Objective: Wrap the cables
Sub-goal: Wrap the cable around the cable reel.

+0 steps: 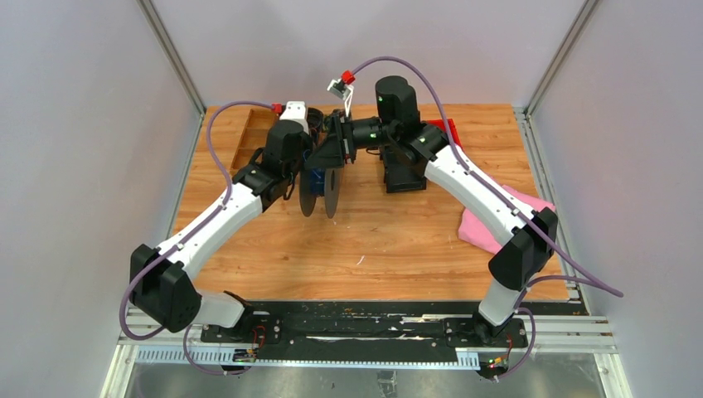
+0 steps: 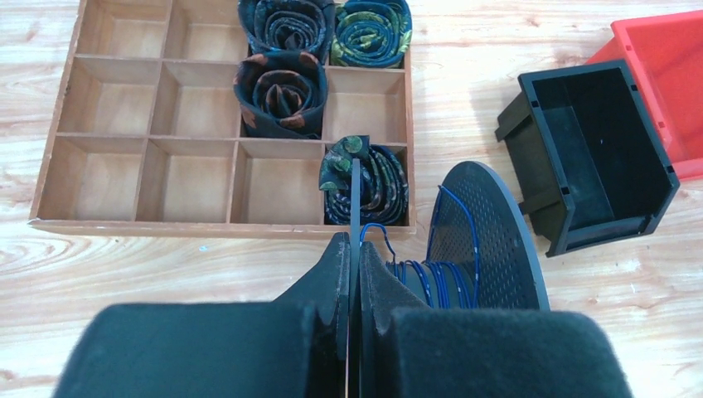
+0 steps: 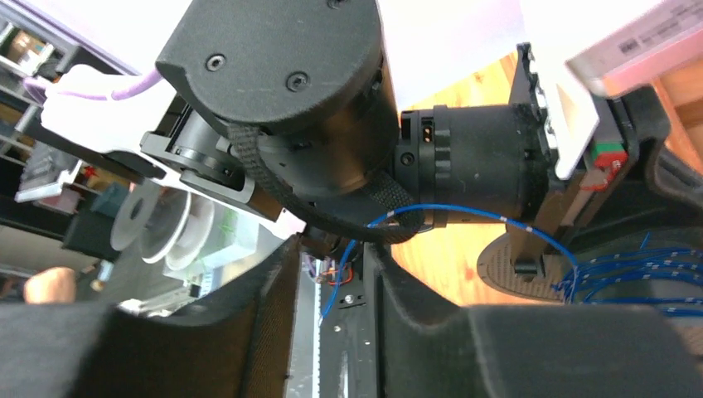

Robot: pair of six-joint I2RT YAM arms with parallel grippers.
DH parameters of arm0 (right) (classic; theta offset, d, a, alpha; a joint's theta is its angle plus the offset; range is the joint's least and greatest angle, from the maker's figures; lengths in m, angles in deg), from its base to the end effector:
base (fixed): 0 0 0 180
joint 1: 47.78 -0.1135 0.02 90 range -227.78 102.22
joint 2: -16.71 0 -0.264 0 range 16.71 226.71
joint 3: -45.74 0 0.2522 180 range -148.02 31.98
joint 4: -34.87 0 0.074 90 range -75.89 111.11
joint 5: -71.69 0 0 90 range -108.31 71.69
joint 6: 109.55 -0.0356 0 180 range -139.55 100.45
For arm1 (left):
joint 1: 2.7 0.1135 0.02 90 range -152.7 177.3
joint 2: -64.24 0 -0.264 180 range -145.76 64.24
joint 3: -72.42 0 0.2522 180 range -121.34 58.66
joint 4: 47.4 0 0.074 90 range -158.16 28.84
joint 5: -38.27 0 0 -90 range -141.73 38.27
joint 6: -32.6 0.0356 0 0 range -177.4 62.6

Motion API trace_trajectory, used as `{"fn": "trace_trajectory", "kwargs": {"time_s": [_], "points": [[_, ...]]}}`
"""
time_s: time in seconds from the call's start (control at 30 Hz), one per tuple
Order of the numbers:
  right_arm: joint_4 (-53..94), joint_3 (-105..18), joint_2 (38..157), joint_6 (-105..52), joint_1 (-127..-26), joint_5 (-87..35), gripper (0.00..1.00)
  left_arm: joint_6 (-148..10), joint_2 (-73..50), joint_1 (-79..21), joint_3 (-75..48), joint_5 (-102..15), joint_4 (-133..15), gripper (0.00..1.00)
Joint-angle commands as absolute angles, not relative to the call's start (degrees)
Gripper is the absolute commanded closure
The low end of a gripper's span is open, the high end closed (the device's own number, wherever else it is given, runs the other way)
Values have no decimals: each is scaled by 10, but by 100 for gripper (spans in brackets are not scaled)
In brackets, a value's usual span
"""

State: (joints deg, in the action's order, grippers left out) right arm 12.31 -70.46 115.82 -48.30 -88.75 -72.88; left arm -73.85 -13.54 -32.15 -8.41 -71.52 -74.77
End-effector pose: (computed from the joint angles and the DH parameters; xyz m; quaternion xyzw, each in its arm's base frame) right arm 0.2808 0.2822 0.4393 -0.3766 0.6212 0.6200 0.2966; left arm 0.2793 -0.1438 0.3407 0.0011 0.8329 -0.0754 0.5482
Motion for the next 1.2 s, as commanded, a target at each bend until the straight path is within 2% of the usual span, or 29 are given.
{"fn": "trace_trajectory", "kwargs": {"time_s": [0.0,0.13,0.3,0.77,1.17], "points": [[115,-684,1123,-436,-869,-751,57,-734,-103,-325,-89,-717,-699,100],[111,-641,1083,-396,-831,-764,46,-741,-104,-324,-101,-675,-705,100],[124,-591,1047,-337,-787,-744,46,-760,-101,-315,-104,-614,-703,100],[100,-637,1137,-253,-814,-718,56,-778,-108,-308,-98,-477,-662,100],[81,-670,1170,-238,-834,-704,63,-774,-113,-309,-97,-482,-663,100]]}}
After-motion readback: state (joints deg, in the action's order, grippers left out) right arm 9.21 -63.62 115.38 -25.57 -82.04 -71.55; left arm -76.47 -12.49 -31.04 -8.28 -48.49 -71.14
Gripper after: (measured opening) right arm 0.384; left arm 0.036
